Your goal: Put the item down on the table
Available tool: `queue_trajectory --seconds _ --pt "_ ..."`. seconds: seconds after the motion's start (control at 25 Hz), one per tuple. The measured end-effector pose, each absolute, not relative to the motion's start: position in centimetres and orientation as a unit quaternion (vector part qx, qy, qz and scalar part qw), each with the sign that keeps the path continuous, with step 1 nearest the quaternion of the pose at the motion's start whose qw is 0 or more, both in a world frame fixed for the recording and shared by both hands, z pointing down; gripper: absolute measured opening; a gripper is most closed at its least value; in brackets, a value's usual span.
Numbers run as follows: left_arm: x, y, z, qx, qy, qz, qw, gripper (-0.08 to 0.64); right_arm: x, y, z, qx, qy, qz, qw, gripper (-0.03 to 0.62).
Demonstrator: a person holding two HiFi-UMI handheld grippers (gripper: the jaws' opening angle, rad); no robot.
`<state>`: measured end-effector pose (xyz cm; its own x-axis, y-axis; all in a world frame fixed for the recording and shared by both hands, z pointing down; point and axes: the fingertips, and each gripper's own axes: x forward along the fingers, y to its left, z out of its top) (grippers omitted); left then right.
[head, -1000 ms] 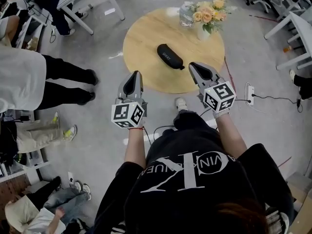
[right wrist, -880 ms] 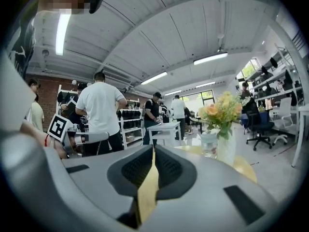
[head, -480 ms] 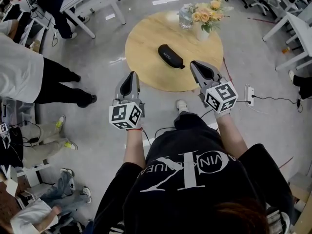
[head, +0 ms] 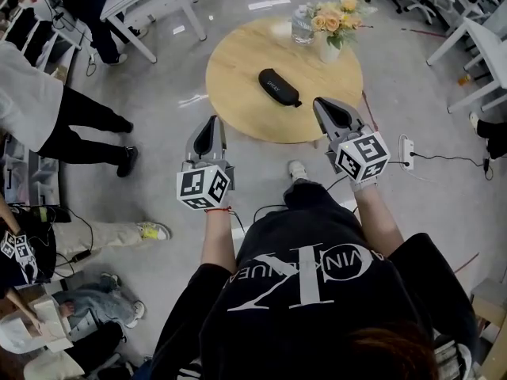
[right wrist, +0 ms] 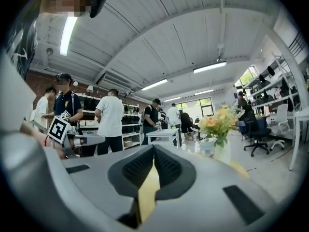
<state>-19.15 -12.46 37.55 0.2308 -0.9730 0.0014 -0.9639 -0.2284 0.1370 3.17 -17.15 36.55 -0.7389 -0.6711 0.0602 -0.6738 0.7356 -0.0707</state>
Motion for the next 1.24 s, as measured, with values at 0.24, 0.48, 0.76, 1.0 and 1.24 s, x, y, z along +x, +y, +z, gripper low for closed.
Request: queue_trajectory --seconds 0.24,0.48,0.76,1.0,1.24 --pt "-19.3 -11.7 37.2 0.783 -0.618 -0.042 0.052 0.012 3.1 -16.3 36.0 0.364 -0.931 0.036 0.011 0.018" --pt "-19.7 -11.2 37.2 0.782 -0.619 -0.045 0.049 0.012 2.8 -15.8 36.0 0.364 -0.931 0.032 0.008 0.017" --pt "-19.5 -10.8 37.1 0.784 -0.617 -0.045 0.049 0.012 3.0 -15.5 36.0 0.371 -0.928 0.032 0.009 0.017" --pt "-19.8 -10.8 37.3 0.784 -0.617 -0.048 0.049 0.012 2.9 -15.6 36.5 0.374 -0.926 0.041 0.008 0.017" --pt "-20.2 -10.8 37.5 0.784 -0.617 -0.051 0.050 0.012 2.5 -15.6 36.8 0.375 -0.926 0.047 0.007 0.017"
